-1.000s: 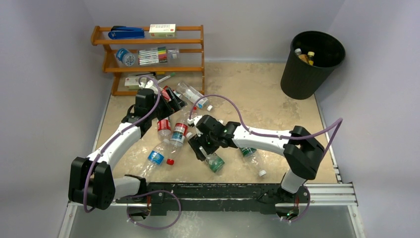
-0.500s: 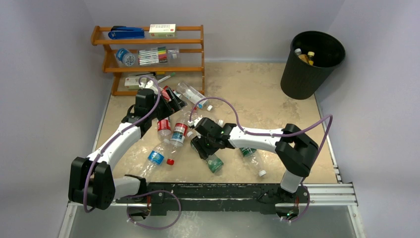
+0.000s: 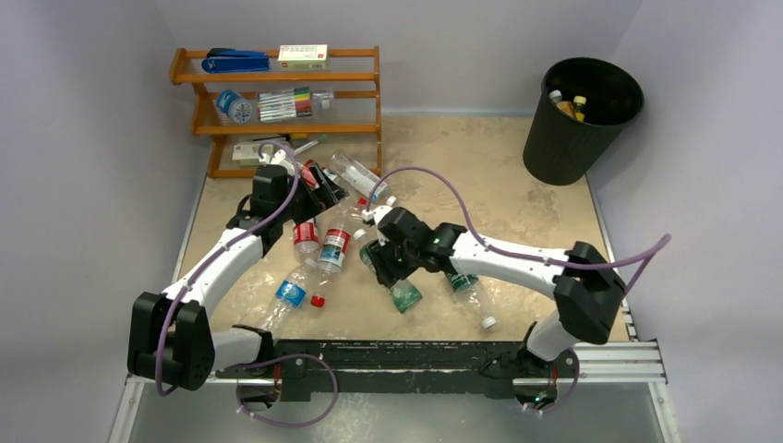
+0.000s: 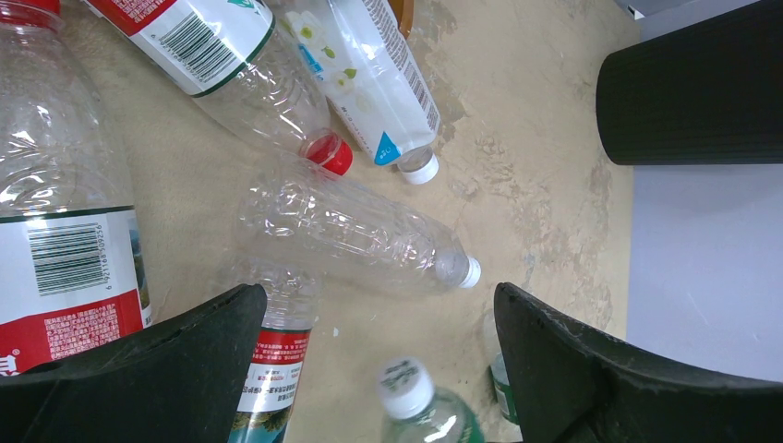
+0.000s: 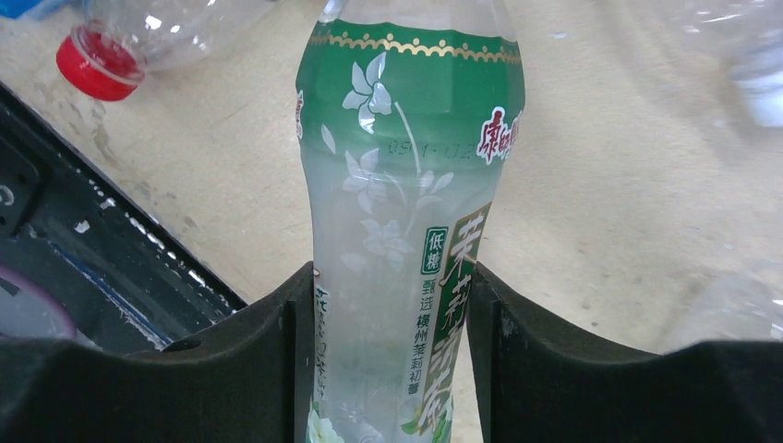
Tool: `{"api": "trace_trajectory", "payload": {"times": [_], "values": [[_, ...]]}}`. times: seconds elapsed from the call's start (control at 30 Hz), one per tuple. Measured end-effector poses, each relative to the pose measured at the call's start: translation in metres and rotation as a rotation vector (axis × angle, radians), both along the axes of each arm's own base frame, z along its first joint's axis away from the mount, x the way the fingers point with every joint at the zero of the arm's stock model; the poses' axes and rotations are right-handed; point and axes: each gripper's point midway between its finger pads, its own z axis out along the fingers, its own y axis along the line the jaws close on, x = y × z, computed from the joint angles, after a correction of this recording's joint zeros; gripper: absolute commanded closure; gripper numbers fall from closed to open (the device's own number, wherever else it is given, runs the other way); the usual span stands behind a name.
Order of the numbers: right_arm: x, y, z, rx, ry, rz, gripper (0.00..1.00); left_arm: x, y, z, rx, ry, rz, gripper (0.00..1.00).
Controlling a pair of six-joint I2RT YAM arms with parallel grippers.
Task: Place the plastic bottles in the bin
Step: Pick up the plastic bottle at the center of the board.
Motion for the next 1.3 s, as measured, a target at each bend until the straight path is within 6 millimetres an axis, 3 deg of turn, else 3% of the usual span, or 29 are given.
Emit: {"api": "trace_trajectory", "payload": {"times": [0.1,0.33,0.57,0.77,0.87,1.07,1.3], "values": [[0.012,-0.011,0.014,0.024,-0.016,-0.041,0.47,0.0,-0.001,0.0,0.0,0.0,-0.002,0.05],[0.047,-0.058,0.041,0.03,-0.024,-0.179,0.46,-0.002,-0.004,0.0,-0.006,0.003,-0.008,0.05],[0.055,-0.111,0.055,-0.014,-0.01,-0.271,0.44,-0.002,-0.006,0.002,-0.011,-0.003,-0.011,0.05],[0.073,-0.151,0.081,-0.003,-0.049,-0.368,0.42,-0.004,-0.014,0.004,-0.017,-0.007,-0.031,0.05],[0.1,-0.169,0.109,0.021,-0.108,-0.43,0.42,-0.005,-0.016,0.004,-0.018,-0.009,-0.034,0.05],[0.174,-0.224,0.177,0.068,-0.275,-0.596,0.43,-0.004,-0.017,0.005,-0.021,-0.015,-0.035,0.05],[0.226,-0.279,0.21,0.094,-0.347,-0.731,0.44,-0.004,-0.017,0.006,-0.021,-0.017,-0.035,0.05]]}}
